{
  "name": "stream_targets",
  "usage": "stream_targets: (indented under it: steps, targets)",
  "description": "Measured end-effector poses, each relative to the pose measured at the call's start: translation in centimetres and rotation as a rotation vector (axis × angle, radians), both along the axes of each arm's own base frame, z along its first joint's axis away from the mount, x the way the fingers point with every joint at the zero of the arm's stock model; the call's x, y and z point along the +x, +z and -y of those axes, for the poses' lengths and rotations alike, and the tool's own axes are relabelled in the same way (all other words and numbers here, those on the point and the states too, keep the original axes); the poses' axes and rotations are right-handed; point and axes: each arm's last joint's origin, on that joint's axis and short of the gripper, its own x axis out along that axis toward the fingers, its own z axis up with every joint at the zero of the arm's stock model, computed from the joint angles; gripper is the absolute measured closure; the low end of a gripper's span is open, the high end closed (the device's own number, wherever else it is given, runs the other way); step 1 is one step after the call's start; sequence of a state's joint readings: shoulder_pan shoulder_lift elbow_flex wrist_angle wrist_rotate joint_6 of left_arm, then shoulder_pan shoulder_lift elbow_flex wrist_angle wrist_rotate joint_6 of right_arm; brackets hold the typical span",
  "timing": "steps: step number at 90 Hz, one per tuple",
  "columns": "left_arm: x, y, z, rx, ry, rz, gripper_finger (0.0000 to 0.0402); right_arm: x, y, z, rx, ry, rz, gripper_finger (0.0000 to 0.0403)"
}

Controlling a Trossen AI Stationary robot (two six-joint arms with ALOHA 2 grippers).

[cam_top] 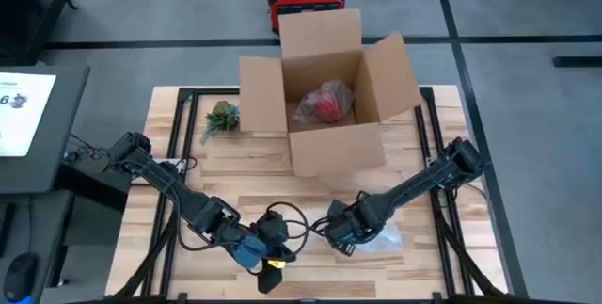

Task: Wrap mug
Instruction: Wrap the white mug with bubble wrap

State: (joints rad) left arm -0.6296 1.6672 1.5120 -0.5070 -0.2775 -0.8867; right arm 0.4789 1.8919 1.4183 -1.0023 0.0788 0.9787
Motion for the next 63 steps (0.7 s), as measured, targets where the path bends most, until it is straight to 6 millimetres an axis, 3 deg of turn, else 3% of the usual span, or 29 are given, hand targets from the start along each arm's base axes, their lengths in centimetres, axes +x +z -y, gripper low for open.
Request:
stream_targets:
  steps: [18, 48, 63]
  targets:
    - [0.0, 0.0, 0.0, 0.0, 0.0, 0.0, 0.0402, 0.1, 0.9, 0.0, -0.005, 0.022, -0.021, 0.0403]
    - [0.0, 0.0, 0.0, 0.001, 0.001, 0.001, 0.0402, 0.2, 8.3, 0.0, 0.013, -0.013, -0.035, 0.0403]
    - [0.0, 0.0, 0.0, 0.007, -0.002, 0.003, 0.0402, -0.1, 7.8, -0.3, 0.076, 0.014, -0.093, 0.0403]
